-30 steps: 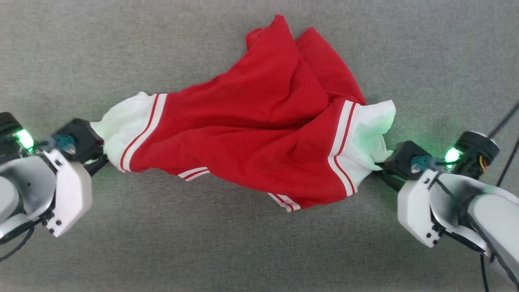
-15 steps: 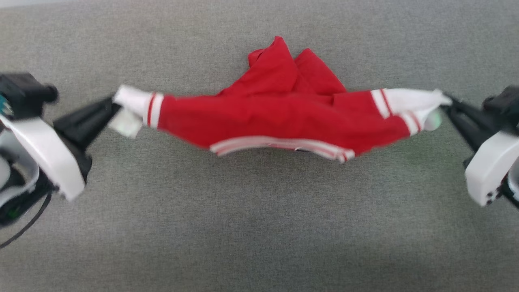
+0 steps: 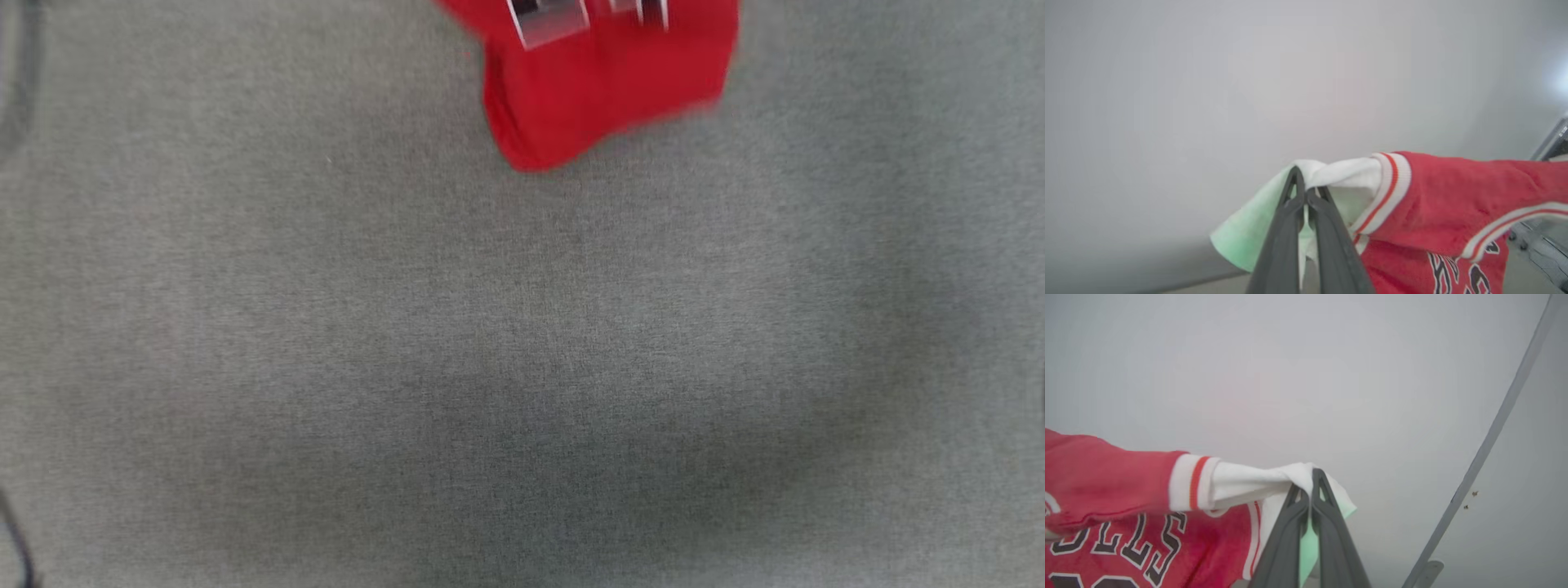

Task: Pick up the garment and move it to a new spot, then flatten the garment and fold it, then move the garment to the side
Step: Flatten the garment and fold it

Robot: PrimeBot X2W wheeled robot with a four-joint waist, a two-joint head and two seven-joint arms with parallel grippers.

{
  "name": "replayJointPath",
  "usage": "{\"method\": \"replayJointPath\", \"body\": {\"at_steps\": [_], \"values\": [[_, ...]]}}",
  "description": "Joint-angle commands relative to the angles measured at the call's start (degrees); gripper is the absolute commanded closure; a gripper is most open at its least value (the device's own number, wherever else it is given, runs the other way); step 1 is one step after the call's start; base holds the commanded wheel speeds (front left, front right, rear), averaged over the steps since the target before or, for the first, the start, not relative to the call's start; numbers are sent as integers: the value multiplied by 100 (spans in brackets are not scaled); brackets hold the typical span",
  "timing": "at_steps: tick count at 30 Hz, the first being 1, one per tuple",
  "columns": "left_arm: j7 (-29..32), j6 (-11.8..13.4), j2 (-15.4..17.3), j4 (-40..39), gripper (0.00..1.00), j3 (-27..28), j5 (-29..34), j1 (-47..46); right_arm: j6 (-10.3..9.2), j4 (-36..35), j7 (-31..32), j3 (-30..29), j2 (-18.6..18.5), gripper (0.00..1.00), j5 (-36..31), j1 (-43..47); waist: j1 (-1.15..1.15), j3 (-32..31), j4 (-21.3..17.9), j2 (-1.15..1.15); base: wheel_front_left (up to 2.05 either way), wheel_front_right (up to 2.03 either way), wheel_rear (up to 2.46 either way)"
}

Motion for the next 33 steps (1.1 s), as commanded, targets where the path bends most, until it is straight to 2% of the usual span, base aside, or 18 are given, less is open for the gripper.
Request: {"method": "replayJointPath", "body": {"at_steps": [1, 6, 10, 14, 18, 22, 23, 25, 29, 33], "values": [[-105, 28, -162, 415, 100, 198, -3, -486, -14, 365, -282, -72, 139, 100, -234, -619, 0, 185, -35, 0, 0, 0, 0], [-292, 22, -580, 1331, 100, 671, 153, -1600, -15, 1403, -961, -377, 433, 100, -859, -1999, 0, 216, -81, 0, 0, 0, 0], [-317, 18, -754, 1412, 100, 653, 252, -1788, -14, 2045, -1199, -457, 533, 100, -1132, -2441, 0, 136, -71, 0, 0, 0, 0], [-321, 18, -700, 1216, 100, 639, 13, -1112, -15, 2512, -1273, -289, 465, 100, -1116, -2142, 0, 26, -66, 0, 0, 0, 0], [-252, 17, -496, 531, 100, 364, -264, 28, -15, 2687, -1235, 110, 339, 100, -914, -1481, 0, -111, -6, 0, 0, 0, 0], [-287, 16, -227, -345, 100, 142, -625, 1362, -15, 2479, -1037, 602, 57, 100, -507, -512, 0, -296, 109, 0, 0, 0, 0], [-287, 16, -227, -345, 100, 142, -625, 1362, -15, 2479, -1037, 602, 57, 100, -507, -512, 0, -296, 109, 0, 0, 0, 0], [-297, 16, -70, -785, 100, 74, -759, 1997, -15, 2220, -893, 775, -136, 100, -201, 52, 0, -395, 157, 0, 0, 0, 0], [-319, 16, 246, -1583, 100, -71, -864, 3136, -15, 1430, -400, 938, -563, 100, 433, 1346, 0, -601, 236, 0, 0, 0, 0], [-330, 16, 502, -2191, 100, -11, -765, 4096, -15, 388, 193, 718, -982, 100, 983, 2772, 0, -807, 312, 0, 0, 0, 0]]}}
